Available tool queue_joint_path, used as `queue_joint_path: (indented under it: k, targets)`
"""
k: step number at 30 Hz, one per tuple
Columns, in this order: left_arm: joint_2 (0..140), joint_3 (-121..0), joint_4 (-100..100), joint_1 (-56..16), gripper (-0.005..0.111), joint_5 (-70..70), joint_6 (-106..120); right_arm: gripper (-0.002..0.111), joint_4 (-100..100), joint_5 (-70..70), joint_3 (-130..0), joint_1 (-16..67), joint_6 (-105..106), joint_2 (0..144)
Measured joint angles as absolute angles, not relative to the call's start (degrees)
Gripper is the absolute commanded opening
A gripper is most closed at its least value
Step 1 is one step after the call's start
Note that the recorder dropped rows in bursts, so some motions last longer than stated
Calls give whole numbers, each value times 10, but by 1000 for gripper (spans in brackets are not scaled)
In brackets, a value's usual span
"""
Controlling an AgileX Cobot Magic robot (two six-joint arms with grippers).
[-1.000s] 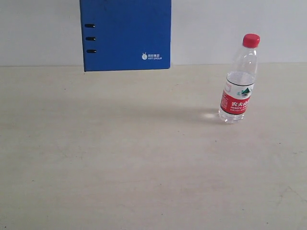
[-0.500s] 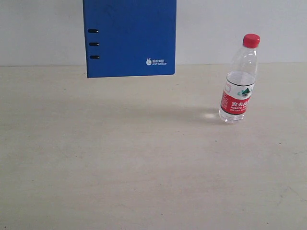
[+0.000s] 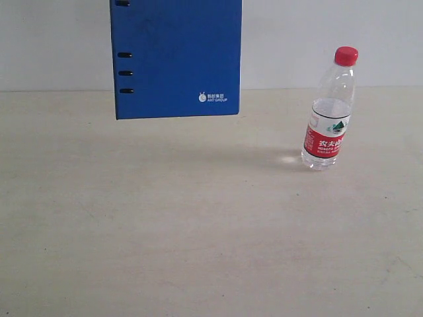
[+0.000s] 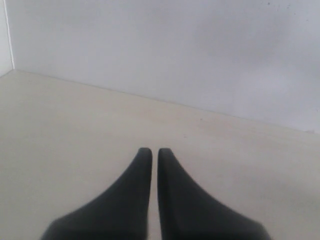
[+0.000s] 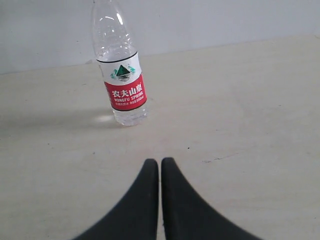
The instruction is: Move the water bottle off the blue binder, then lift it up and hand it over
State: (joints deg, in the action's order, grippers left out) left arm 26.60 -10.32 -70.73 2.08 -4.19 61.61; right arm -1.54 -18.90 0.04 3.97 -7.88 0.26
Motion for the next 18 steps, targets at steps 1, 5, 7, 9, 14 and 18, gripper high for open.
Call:
queue_joint_path:
  k: [1, 5, 7, 9, 14, 18]
  targets:
    - [244, -94, -706, 21, 4, -41, 619, 0, -15, -189, 0, 40, -79, 3]
    - [111, -38, -703, 21, 4, 0, 625, 0, -15, -189, 0, 40, -79, 3]
    - [40, -10, -690, 21, 4, 26, 632, 0, -15, -189, 0, 40, -79, 3]
    - [12, -4, -660, 21, 4, 46, 637, 0, -15, -189, 0, 40, -79, 3]
    - [17, -4, -610, 21, 4, 70, 641, 0, -13, -190, 0, 40, -79, 3]
    - [22, -4, -626, 21, 4, 79, 641, 0, -13, -190, 0, 40, -79, 3]
